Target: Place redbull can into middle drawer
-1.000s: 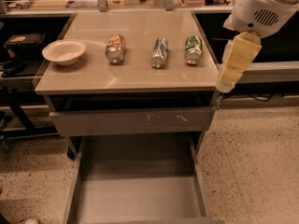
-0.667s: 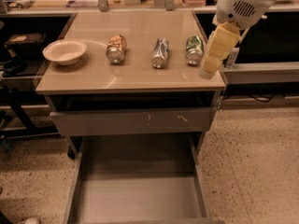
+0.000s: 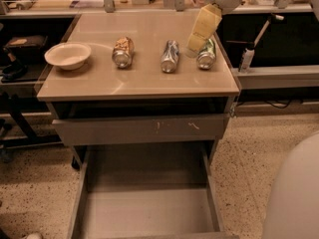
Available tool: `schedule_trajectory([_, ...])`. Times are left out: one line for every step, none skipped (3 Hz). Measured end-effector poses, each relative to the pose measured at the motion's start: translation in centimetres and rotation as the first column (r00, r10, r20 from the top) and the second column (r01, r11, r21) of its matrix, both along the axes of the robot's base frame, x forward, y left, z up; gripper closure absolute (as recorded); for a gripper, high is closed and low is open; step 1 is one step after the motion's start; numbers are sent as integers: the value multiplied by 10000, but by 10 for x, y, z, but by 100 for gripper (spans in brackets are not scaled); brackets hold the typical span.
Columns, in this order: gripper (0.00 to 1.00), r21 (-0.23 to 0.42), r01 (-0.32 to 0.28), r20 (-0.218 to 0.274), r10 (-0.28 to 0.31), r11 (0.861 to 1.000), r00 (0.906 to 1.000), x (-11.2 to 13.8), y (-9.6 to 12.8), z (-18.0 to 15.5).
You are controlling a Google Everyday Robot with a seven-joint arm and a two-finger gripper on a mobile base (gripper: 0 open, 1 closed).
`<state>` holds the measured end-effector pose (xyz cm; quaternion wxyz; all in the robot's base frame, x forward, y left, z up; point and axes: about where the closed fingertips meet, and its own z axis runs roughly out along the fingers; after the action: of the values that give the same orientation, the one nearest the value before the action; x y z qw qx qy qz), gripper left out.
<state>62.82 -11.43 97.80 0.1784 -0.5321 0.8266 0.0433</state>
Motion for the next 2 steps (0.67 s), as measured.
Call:
schedule_trajectory([0, 572, 383, -189, -373, 9976, 9991, 19, 13, -13])
schedule_trajectory([0, 845, 900, -573, -853, 9924, 9947, 43, 27, -28])
